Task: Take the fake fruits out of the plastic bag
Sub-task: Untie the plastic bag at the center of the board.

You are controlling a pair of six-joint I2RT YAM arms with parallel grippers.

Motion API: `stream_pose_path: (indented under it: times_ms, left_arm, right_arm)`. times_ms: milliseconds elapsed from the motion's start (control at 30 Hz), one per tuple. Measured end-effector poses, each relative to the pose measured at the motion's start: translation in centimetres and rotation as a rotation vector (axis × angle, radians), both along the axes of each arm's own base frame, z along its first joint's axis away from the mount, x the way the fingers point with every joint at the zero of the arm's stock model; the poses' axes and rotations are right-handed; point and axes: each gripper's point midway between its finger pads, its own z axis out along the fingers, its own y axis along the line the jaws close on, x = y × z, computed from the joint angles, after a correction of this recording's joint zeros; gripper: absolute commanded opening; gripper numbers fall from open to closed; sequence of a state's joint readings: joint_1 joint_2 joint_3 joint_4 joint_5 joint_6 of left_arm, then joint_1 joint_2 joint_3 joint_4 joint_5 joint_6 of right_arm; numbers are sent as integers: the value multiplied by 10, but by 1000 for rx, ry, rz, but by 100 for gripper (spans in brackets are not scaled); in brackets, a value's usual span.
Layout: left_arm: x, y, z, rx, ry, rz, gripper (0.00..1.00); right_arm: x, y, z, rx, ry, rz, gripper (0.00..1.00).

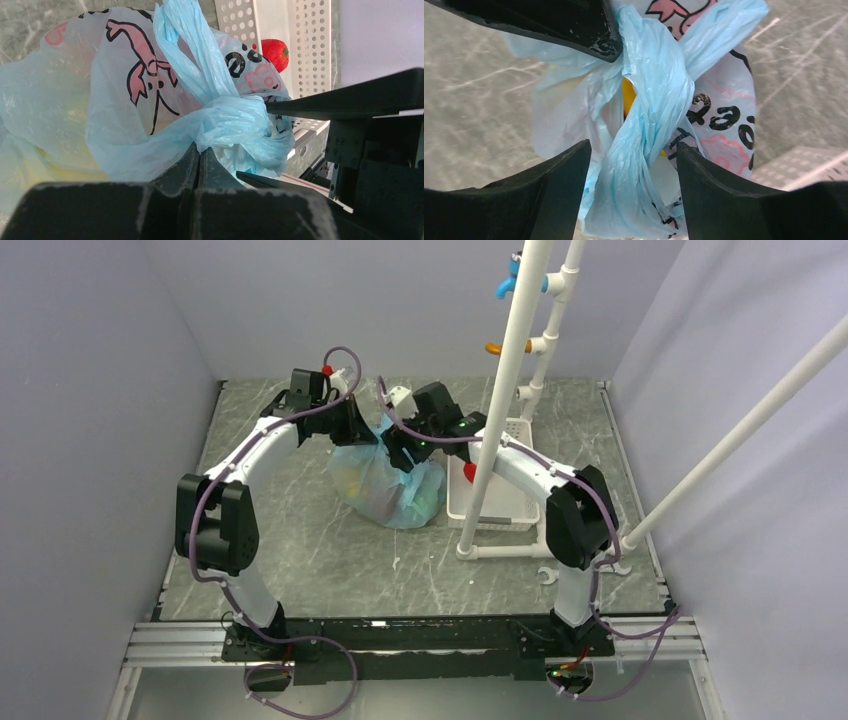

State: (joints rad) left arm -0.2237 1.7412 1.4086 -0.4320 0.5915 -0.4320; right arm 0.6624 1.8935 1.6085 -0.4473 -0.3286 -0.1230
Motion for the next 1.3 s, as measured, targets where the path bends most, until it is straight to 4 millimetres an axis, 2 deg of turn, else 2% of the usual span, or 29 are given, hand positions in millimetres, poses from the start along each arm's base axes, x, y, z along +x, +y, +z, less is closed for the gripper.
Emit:
stream_pose_path:
  times_ms: [167,267,433,600,633,667,733,933,1033,1133,1300]
  left_arm:
    - [1,1,-2,4,5,5,0]
    - [2,4,-2,7,7,12,0]
    - [5,8,-3,11,6,26,0]
    - [7,13,-3,11,6,36,0]
    - [7,13,-3,11,6,37,0]
    - [7,13,-3,11,6,38,0]
    - [7,14,-3,11,6,40,0]
    - [8,16,-2,9,6,44,0]
    - [11,21,-2,9,3,57,0]
    - [17,36,-2,-1,0,103,0]
    - [21,61,-3,-21,10,180,0]
  right_arm:
    - [4,-4,-8,-69,-97,-59,49]
    - [2,-12,-10,-66,-124,-88,47]
    - [6,-15,3,3,-153,-113,31]
    - [8,-16,13,115,-114,-106,36]
    - [9,-17,15,143,-99,-104,31]
    - [9,-18,16,165,-86,-99,21]
    - [11,-21,20,238,-45,-93,13]
    - [15,-37,30,493,126,-110,11]
    - [17,-48,34,595,185,-135,1]
    - [15,-60,34,661,212,-195,0]
    - [-3,-78,40,800,139,-275,0]
